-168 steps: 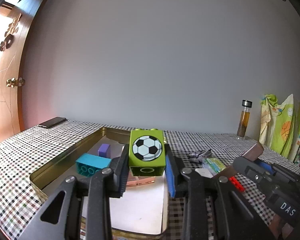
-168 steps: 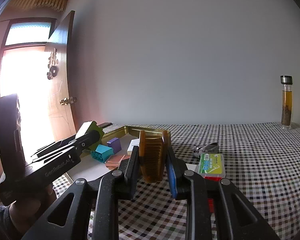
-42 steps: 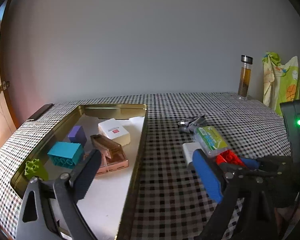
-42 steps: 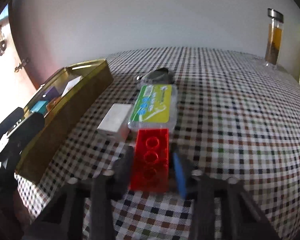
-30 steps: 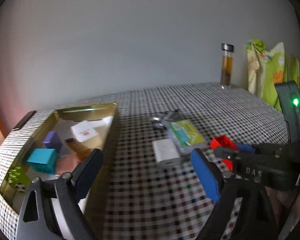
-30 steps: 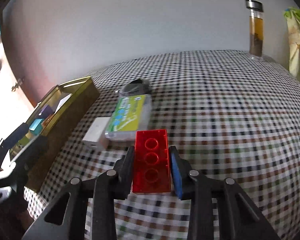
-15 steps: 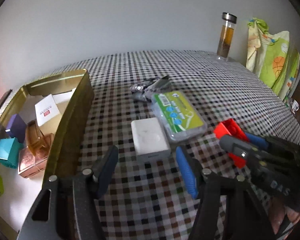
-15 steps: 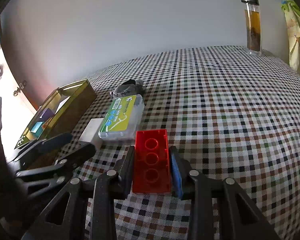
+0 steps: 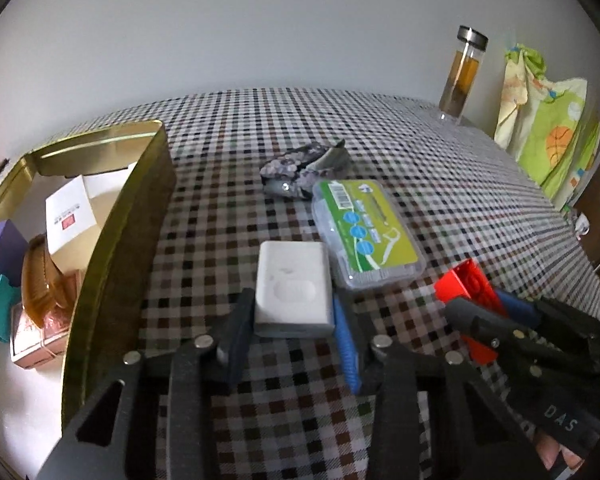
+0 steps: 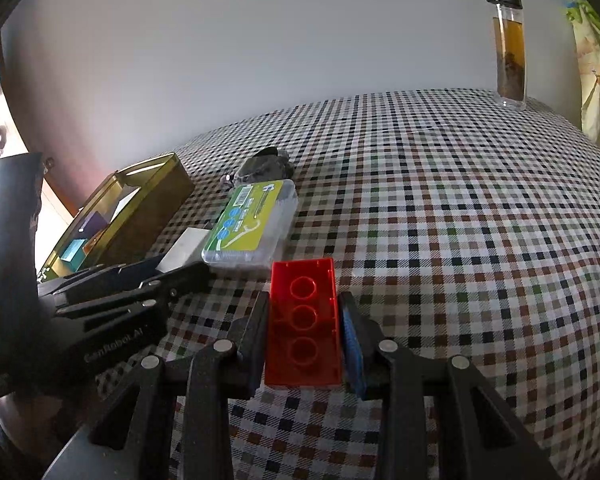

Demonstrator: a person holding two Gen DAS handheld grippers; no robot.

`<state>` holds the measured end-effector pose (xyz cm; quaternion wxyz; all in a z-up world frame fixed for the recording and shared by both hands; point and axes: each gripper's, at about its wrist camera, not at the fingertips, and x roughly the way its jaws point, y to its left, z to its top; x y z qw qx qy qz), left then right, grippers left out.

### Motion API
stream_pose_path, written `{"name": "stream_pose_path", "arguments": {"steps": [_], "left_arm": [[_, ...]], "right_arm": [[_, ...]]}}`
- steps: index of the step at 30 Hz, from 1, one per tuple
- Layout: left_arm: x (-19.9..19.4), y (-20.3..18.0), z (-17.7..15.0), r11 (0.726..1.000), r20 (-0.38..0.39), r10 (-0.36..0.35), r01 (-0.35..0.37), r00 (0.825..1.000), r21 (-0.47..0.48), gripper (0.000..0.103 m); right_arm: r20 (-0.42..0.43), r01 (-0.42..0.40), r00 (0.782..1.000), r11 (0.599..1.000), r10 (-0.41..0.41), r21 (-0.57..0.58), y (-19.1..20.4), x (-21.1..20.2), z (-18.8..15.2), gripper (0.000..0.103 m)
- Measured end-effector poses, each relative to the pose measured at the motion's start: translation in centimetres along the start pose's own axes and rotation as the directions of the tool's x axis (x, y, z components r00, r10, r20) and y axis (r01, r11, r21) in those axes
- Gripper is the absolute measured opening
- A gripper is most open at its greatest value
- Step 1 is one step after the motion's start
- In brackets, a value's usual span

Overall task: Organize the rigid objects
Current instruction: 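Grasp the white charger with the left tool while the right tool grasps the red brick, then lift and carry the white charger and red brick over the tray with both tools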

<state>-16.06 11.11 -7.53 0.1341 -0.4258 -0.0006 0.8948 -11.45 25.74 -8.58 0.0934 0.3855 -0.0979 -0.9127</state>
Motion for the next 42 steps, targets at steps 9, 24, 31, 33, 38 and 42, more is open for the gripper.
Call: {"name": "stream_pose_path", "arguments": {"steps": [9,24,31,33,38,42], "left_arm": [[-0.9,0.8,-0.1,1.0,0.049,0.007,-0.006,0.999,-0.011,0.037],[-3.1,0.5,-0.1,0.999,0.181,0.036,-0.036,0.983,-0.001,0.037],[-4.5,0.3,-0.5,0.997,0.251,0.069,-0.073,0.966,0.006,0.037],[-4.8,0.2,-0.5,0.997,0.265,0.075,-0.08,0.961,0.007,0.037],[-5.5,0.2,-0.8,0.996,0.297,0.084,-0.09,0.951,0.006,0.037],[-5.8,0.2,-0.9,0.996,0.316,0.086,-0.092,0.945,0.005,0.037]], "right_arm": [[0.01,-0.003,1.0,1.0,0.003,0.001,-0.1,-0.1,0.1,0.036],[0.049,-0.025,0.998,1.0,0.026,-0.012,0.3,-0.9,0.1,0.036],[0.06,-0.033,0.998,0.999,0.033,-0.014,0.3,-1.1,0.1,0.036],[0.069,-0.038,0.997,0.999,0.039,-0.018,0.4,-1.3,0.1,0.036],[0.102,-0.051,0.993,0.998,0.054,-0.028,0.7,-1.8,0.0,0.036],[0.115,-0.057,0.992,0.998,0.061,-0.032,0.7,-2.0,0.0,0.036]]}}
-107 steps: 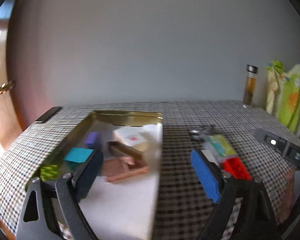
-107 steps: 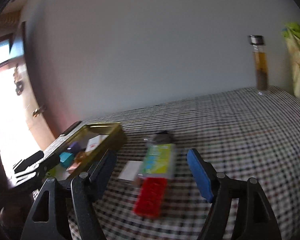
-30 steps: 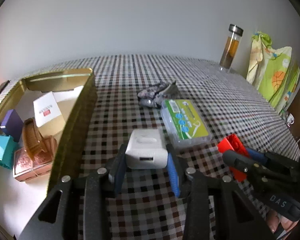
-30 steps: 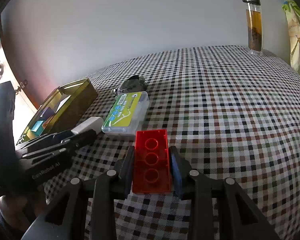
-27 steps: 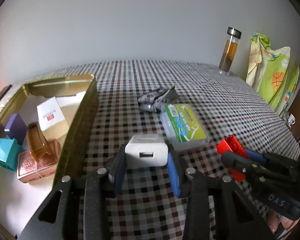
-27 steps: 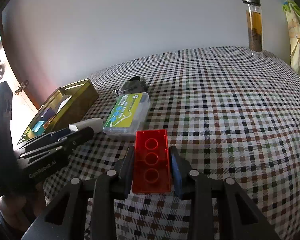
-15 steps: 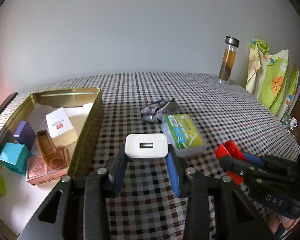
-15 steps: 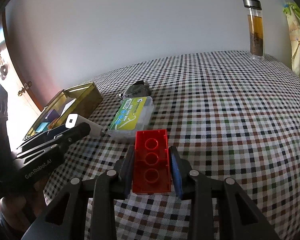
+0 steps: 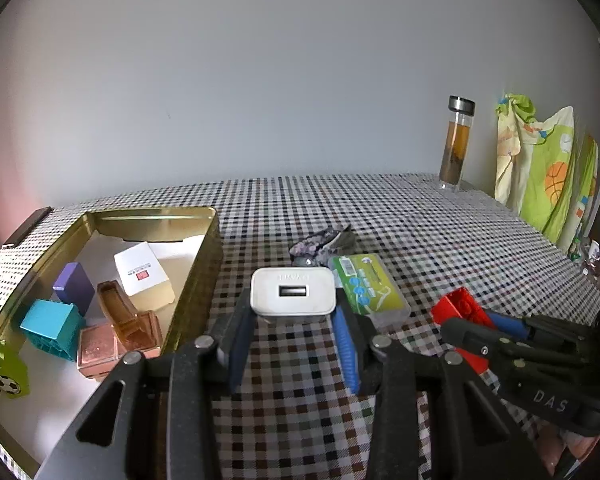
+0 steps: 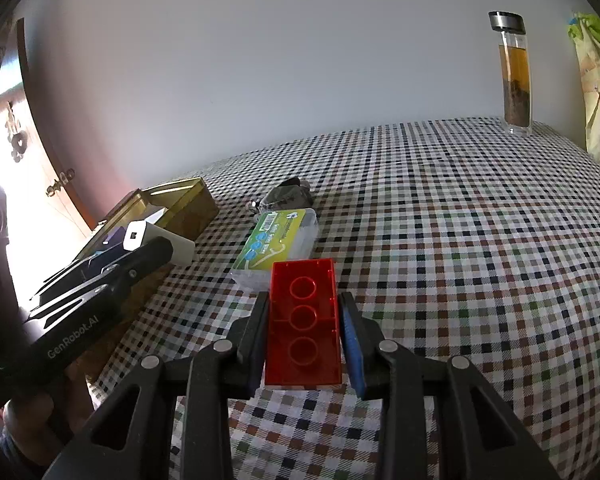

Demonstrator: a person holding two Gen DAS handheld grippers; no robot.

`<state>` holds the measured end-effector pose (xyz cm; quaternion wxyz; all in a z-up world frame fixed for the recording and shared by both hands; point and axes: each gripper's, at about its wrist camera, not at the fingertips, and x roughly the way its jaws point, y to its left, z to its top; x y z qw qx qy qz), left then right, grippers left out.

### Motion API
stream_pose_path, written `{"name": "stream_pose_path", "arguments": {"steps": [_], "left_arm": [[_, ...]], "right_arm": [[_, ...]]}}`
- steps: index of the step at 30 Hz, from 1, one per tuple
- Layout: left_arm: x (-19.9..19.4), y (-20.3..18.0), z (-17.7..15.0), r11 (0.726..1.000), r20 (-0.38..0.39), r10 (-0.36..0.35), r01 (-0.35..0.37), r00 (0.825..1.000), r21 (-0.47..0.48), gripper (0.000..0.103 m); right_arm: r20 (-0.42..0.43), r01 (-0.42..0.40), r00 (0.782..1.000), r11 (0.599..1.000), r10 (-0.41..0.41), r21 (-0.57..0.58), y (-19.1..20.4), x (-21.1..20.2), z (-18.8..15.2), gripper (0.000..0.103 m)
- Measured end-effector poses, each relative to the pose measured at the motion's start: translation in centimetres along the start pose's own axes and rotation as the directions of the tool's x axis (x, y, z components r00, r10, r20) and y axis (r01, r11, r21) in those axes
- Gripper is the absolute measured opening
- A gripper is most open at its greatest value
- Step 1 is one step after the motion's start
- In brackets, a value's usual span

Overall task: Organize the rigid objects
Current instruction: 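Lift and carry the white charger and red brick over the tray with both tools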

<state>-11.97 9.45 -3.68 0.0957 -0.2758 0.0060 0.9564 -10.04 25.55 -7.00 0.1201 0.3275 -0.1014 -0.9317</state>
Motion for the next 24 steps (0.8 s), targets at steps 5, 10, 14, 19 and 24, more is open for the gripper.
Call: {"name": "stream_pose_path", "arguments": {"steps": [5,10,14,19,24], "left_arm": [[-0.3,0.1,0.0,1.0,0.014,0.0,0.0,1.0,-0.001,0.037],[-0.6,0.1,0.0,1.0,0.032,0.004,-0.004,0.999,0.0,0.037],[-1.0,0.1,-0.1,1.0,0.049,0.011,-0.011,0.999,0.001,0.037],[-1.7,0.0,-0.2,1.0,0.09,0.026,-0.027,0.996,0.003,0.037],[-2.4,-0.1,-0.3,0.999,0.125,0.037,-0.038,0.992,0.007,0.037]], "right_arm": [[0.03,-0.007,1.0,1.0,0.007,-0.005,0.1,-0.5,-0.1,0.036],[0.076,-0.016,0.997,1.0,0.017,-0.018,0.4,-1.3,-0.3,0.036],[0.109,-0.02,0.994,0.999,0.023,-0.027,0.6,-1.8,-0.4,0.036],[0.147,-0.023,0.989,0.999,0.028,-0.036,0.7,-2.5,-0.6,0.036],[0.196,-0.025,0.98,0.998,0.034,-0.05,0.8,-3.4,-0.8,0.036]]}}
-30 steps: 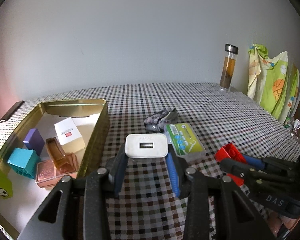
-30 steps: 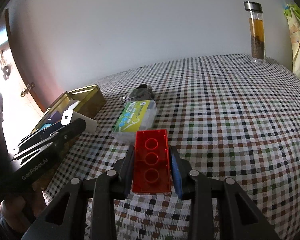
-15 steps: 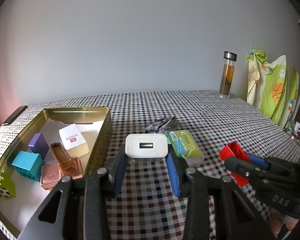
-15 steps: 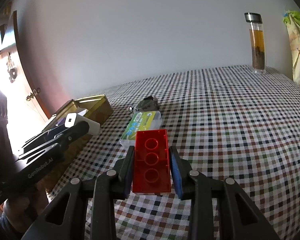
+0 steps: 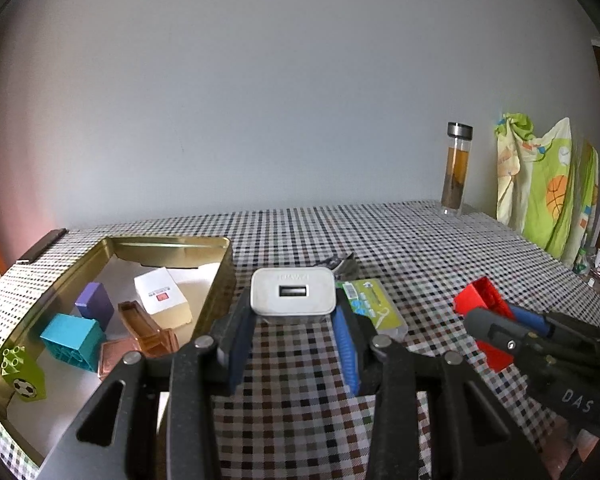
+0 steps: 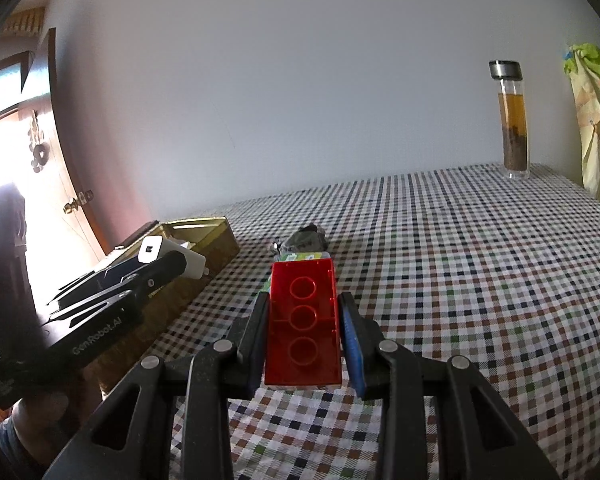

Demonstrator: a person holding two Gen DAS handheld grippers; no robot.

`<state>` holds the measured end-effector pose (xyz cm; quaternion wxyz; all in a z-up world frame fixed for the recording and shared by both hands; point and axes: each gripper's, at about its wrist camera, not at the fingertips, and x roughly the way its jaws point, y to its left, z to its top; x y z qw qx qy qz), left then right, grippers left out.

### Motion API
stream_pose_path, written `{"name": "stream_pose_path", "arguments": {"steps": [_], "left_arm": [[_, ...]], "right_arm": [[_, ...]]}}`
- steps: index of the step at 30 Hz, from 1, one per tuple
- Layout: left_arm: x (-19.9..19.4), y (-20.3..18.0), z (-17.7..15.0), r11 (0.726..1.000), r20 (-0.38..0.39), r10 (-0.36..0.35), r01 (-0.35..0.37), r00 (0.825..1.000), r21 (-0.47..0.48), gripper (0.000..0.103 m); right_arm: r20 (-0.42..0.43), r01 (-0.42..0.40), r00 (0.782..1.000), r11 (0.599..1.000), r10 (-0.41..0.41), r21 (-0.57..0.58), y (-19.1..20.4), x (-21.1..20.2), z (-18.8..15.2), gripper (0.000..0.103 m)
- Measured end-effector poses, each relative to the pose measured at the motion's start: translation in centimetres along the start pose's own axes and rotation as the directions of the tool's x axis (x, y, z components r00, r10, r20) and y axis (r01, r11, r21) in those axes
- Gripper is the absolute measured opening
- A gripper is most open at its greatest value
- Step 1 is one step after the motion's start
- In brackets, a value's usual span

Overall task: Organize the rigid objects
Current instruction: 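Lift and carry the white charger and red brick over the tray with both tools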

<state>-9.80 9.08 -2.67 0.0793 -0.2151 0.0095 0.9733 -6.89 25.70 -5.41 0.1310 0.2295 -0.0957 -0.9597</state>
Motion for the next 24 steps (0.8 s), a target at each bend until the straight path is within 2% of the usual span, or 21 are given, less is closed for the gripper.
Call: {"name": "stream_pose_path", "arguments": {"steps": [7,24], "left_arm": [[-0.6,0.2,0.0,1.0,0.031,0.008,-0.008,0.999,-0.003,0.037],[-2.0,0.5,0.0,0.999,0.102,0.03,-0.029,0.994,-0.014,0.037]], "right_arm": [[0.075,-0.014,0.997,0.999,0.016,-0.028,0.4,-1.3,-0.2,0.036],[0.177,-0.011,0.984,0.998,0.022,-0.061,1.1,-3.3,-0.6,0.036]]}}
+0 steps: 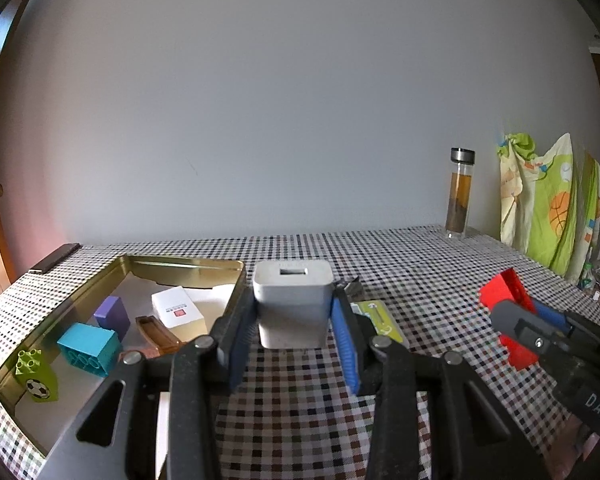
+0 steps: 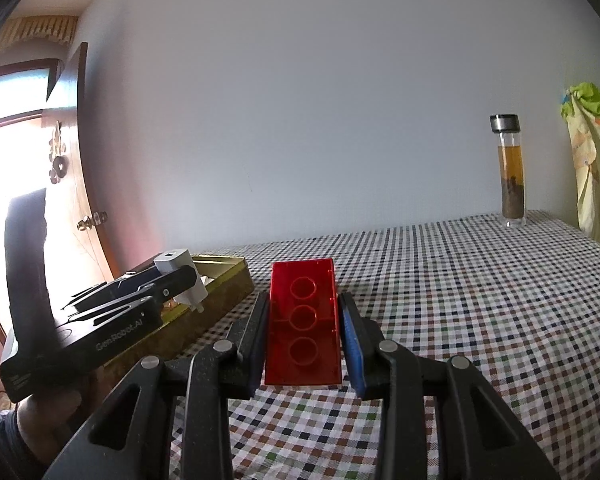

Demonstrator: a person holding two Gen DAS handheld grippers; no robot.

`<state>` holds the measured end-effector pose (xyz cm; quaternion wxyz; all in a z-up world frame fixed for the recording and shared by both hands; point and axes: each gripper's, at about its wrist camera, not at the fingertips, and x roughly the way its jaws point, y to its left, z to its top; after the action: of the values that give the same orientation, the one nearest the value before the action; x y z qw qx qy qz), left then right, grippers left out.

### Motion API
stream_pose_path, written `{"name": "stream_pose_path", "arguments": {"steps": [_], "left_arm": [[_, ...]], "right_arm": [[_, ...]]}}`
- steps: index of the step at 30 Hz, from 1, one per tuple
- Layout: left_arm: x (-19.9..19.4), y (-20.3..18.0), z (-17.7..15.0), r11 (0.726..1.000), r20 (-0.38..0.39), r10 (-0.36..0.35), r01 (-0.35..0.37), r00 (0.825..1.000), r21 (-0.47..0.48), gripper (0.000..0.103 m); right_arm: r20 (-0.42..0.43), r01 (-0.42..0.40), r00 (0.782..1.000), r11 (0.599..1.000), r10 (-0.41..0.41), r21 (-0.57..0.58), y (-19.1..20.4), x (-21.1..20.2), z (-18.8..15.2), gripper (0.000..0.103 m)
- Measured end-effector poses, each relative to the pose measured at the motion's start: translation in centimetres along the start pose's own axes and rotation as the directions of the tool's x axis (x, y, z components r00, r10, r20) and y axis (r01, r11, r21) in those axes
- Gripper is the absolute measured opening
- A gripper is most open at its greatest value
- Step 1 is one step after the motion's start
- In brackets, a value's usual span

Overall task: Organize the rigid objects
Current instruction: 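Lift and carry the white charger and red brick over the tray with both tools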

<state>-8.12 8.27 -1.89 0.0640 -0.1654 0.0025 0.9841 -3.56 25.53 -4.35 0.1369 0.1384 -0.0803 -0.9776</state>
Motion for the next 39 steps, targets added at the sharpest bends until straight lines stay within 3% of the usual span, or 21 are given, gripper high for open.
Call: {"name": "stream_pose_path", "arguments": {"steps": [17,39], "left_arm": [[-0.9,1.5,-0.1,0.999,0.026,0.014,-0.013,1.0,-0.03,0.037],[-2.2,5.1,-0.6,0.995,0.03,0.041,-0.038,0.999,-0.089,0.037]], "right_arm": [[0.024,-0.002,1.0,1.0,0.003,-0.015,1.6,0.2,0.0,0.036],[-0.022,-0.063,0.998,0.997,0.062,-0.045,5.5,1.9,-0.4,0.036]]}}
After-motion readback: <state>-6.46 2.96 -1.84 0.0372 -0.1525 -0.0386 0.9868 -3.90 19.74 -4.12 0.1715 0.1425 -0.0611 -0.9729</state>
